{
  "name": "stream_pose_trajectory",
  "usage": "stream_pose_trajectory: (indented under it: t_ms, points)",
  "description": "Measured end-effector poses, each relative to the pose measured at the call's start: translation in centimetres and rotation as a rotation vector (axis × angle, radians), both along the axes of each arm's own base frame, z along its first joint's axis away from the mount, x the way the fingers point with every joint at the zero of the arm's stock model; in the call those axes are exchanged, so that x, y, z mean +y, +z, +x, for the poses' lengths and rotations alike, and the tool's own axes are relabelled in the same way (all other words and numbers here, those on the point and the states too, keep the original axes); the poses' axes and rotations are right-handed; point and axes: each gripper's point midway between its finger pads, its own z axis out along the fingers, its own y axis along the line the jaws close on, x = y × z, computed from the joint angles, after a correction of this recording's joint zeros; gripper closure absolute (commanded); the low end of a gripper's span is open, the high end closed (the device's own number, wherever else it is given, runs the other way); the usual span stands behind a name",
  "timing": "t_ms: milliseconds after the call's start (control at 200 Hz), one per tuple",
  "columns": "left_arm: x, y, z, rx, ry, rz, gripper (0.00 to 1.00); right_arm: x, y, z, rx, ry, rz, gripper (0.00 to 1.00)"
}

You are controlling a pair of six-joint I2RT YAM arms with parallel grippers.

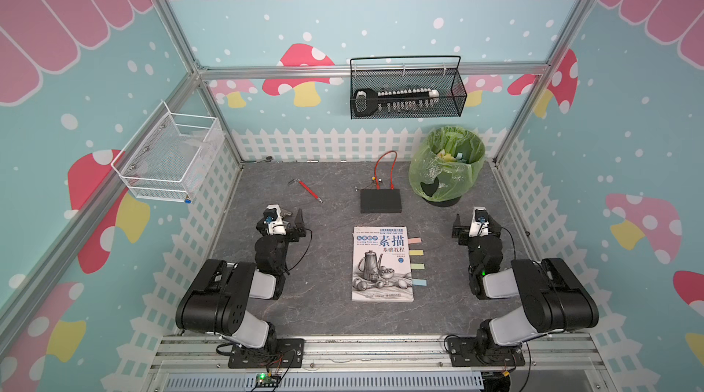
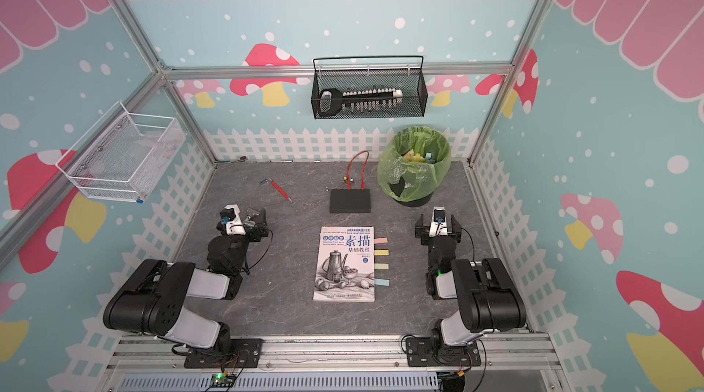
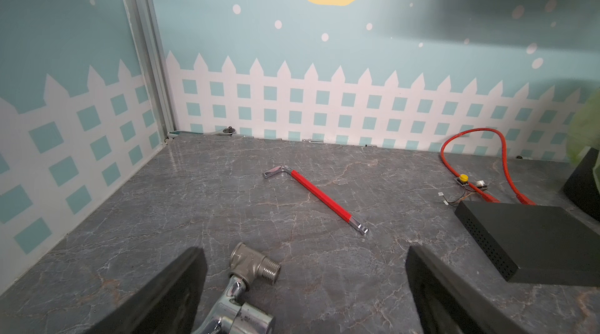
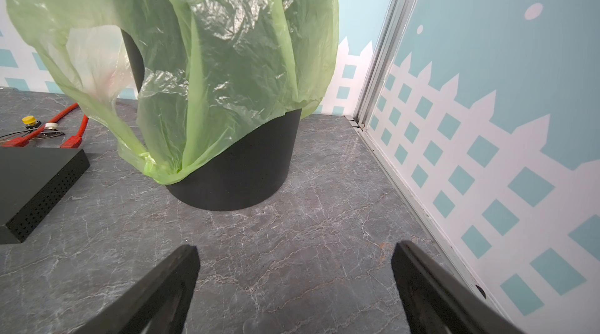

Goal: Peel off the used sticky note
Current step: Open the book at the center of the board.

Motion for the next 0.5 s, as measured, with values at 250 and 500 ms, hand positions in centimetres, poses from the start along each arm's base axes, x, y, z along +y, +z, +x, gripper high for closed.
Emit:
stream_pose_trajectory:
  t_ms: [250, 500]
  points:
    - [0.2, 0.0, -0.1, 0.009, 0.017, 0.0, 0.01, 0.1, 0.2, -0.1, -0.003, 0.003, 0.0, 0.01]
    - [-0.9, 9.8, -0.5, -0.112, 0.055, -0.092, 0.01, 2.1, 7.4, 1.9, -0.032, 0.063, 0.027, 0.06]
